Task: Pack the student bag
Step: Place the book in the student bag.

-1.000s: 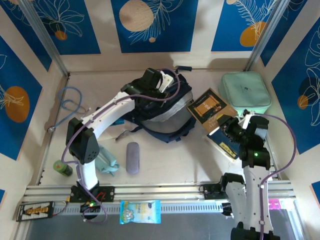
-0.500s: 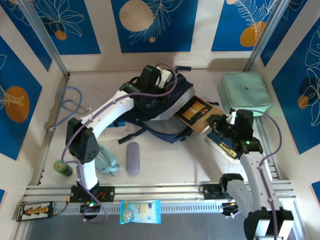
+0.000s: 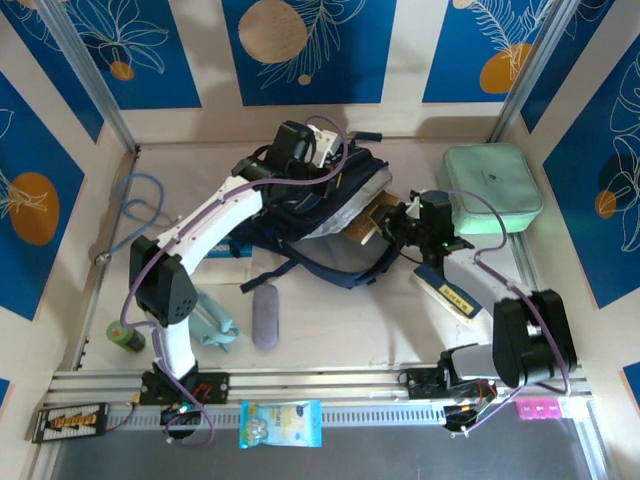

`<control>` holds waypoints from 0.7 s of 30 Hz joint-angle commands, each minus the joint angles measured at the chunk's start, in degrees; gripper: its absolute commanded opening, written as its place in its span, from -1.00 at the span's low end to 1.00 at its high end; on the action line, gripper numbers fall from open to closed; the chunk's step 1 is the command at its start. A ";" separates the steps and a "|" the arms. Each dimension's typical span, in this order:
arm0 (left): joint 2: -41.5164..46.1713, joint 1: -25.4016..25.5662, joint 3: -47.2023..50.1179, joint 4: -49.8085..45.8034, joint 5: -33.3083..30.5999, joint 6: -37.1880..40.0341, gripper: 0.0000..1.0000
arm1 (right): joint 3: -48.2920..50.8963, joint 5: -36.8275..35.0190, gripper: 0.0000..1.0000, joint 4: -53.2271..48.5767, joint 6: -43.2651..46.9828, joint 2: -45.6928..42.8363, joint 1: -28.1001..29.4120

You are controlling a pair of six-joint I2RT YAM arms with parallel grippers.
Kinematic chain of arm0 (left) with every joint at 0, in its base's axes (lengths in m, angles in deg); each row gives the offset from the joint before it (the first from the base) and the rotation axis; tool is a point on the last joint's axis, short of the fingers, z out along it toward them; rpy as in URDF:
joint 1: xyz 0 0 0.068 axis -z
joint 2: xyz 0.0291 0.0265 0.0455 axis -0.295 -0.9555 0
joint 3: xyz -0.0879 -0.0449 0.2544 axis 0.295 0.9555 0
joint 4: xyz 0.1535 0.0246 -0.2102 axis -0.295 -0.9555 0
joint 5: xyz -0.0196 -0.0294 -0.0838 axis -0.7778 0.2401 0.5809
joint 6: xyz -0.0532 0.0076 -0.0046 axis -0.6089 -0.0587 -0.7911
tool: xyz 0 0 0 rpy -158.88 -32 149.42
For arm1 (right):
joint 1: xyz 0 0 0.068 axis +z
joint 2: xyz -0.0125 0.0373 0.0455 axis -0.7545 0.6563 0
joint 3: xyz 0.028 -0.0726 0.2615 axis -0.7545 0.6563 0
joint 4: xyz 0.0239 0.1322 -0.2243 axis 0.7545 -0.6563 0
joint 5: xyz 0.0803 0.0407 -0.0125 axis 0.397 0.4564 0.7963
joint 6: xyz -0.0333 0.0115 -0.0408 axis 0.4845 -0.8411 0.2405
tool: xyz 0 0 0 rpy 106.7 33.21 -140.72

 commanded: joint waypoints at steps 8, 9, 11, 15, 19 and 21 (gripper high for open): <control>-0.13 -1.11 -4.60 4.91 5.03 -3.45 -1.00 | -7.96 -8.10 -0.77 12.18 0.76 11.80 5.58; -0.22 -1.14 -4.63 4.96 5.10 -3.42 -1.00 | -8.30 -8.12 -0.77 12.36 0.18 13.32 5.65; -0.46 -1.15 -4.61 4.91 5.13 -3.58 -1.00 | -8.23 -9.68 -0.77 12.83 -1.84 16.12 6.03; -0.84 -1.32 -4.63 4.77 5.12 -3.99 -1.00 | -10.79 -15.15 -0.78 4.35 -3.88 18.49 7.66; -0.54 -1.67 -4.63 5.06 4.75 -4.41 -1.00 | -13.31 -18.37 -0.78 1.66 -5.09 20.53 9.47; -0.49 -2.02 -4.63 5.31 4.75 -4.69 -1.00 | -14.89 -17.95 -0.77 1.89 -6.53 22.83 9.51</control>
